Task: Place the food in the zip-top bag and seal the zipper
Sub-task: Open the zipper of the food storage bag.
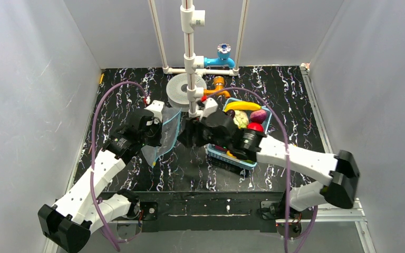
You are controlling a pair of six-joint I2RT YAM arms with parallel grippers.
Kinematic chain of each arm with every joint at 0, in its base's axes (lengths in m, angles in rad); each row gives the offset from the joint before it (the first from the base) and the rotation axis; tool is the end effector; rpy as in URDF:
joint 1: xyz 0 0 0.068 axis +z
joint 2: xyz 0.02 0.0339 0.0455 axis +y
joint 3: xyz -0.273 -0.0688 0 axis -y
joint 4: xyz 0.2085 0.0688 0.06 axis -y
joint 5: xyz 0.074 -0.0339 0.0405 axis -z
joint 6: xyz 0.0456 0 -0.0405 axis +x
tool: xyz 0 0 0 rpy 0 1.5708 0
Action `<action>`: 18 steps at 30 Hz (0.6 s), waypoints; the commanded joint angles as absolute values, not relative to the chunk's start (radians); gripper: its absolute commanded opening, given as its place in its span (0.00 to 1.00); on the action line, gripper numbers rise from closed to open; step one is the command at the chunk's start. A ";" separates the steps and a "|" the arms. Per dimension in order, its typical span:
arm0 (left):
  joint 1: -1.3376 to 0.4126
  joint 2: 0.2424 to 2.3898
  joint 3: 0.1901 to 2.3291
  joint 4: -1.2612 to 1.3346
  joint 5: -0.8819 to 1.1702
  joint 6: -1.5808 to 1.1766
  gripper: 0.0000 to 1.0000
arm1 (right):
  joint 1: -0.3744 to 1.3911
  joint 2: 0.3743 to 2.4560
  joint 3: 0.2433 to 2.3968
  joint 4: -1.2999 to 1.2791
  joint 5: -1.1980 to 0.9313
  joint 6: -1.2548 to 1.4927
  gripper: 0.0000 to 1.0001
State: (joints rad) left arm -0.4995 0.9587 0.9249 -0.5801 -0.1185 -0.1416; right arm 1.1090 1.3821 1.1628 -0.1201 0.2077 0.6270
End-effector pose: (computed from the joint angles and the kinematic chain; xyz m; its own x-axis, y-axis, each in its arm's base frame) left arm 0.1527 -0.0772 0.3211 -0.5558 0.1436 -0.8188 0.3155 0.9477 -0.0479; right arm 0.1408 0.2619 0.3554 -0.5833 0.1166 -0.8039 -0.5522 0.6689 0.4977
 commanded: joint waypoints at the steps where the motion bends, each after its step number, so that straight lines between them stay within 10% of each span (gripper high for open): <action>1: -0.502 0.954 0.961 -0.595 -0.144 -0.148 0.00 | 1.063 1.210 1.049 -0.149 0.422 0.656 0.79; 18: -0.502 0.952 0.960 -0.593 -0.164 -0.167 0.00 | 0.858 1.049 0.941 -0.561 0.692 0.727 0.95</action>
